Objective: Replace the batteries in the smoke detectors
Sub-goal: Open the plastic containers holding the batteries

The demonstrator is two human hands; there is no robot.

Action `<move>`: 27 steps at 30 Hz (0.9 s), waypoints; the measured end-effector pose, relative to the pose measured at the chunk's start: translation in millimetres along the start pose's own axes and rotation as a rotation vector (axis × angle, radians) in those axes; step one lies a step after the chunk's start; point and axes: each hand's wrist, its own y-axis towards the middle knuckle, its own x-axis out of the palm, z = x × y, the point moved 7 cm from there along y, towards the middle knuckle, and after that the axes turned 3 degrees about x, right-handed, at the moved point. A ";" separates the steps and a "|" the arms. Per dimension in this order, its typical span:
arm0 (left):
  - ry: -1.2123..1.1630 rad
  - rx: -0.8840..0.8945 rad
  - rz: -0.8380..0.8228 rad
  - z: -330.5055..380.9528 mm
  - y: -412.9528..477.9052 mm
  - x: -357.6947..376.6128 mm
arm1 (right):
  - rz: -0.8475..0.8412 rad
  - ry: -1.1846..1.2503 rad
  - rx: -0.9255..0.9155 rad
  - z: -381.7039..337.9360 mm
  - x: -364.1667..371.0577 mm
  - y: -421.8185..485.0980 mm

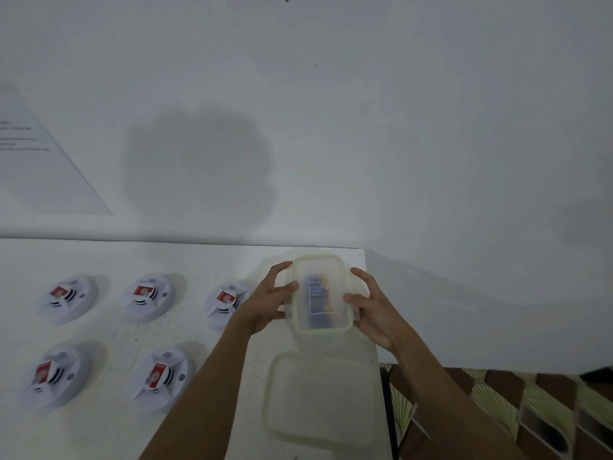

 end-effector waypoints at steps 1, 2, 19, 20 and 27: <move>0.020 -0.004 -0.009 1.4 -0.2 -0.2 | 0.003 -0.020 -0.003 0.6 -0.1 -0.9; 0.047 -0.002 -0.012 3.3 -0.1 -0.3 | 0.018 -0.053 -0.005 1.5 -0.6 -1.9; 0.234 0.124 0.136 21.7 8.2 -5.7 | 0.204 -0.482 -0.134 -18.6 -9.0 -15.0; 0.279 0.125 0.151 21.6 7.0 -9.3 | 0.264 -0.515 -0.162 -22.5 -12.3 -12.3; 0.525 0.091 0.195 13.3 -8.0 -28.6 | 0.374 -0.592 -0.262 -31.0 -16.5 -3.7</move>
